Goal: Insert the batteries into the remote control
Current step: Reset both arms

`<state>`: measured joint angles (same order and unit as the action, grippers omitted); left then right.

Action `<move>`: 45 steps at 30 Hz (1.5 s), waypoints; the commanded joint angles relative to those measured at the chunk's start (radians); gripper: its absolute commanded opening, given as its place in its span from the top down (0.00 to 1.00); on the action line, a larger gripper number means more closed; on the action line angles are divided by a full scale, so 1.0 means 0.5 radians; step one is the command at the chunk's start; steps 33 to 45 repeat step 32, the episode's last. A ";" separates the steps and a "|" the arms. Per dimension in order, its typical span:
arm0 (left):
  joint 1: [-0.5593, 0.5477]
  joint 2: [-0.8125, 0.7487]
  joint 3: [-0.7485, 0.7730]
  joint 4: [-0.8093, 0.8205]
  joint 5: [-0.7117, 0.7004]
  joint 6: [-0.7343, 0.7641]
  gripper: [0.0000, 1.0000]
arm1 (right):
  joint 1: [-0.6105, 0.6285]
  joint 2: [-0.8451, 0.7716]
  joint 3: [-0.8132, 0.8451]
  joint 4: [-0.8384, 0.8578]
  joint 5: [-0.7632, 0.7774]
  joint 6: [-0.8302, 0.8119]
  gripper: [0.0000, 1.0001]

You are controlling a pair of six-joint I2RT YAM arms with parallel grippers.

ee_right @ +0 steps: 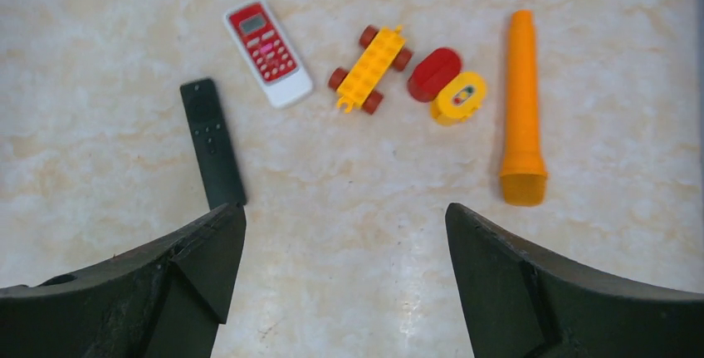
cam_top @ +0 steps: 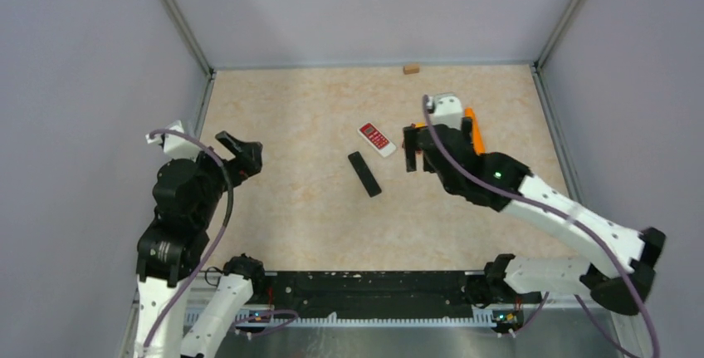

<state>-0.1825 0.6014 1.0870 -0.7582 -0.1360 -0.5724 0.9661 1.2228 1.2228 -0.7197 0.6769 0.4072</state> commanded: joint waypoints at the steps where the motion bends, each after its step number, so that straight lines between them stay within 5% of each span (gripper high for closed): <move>1: 0.003 -0.122 0.146 -0.119 -0.085 0.078 0.01 | -0.004 -0.485 -0.025 -0.132 0.417 0.000 0.09; 13: 0.003 -0.290 0.335 -0.292 -0.132 0.297 0.01 | -0.005 -1.349 0.034 -0.017 0.734 -0.423 0.08; 45: 0.003 -0.381 0.253 -0.159 -0.045 0.318 0.01 | -0.004 -1.456 -0.026 -0.005 0.800 -0.383 0.05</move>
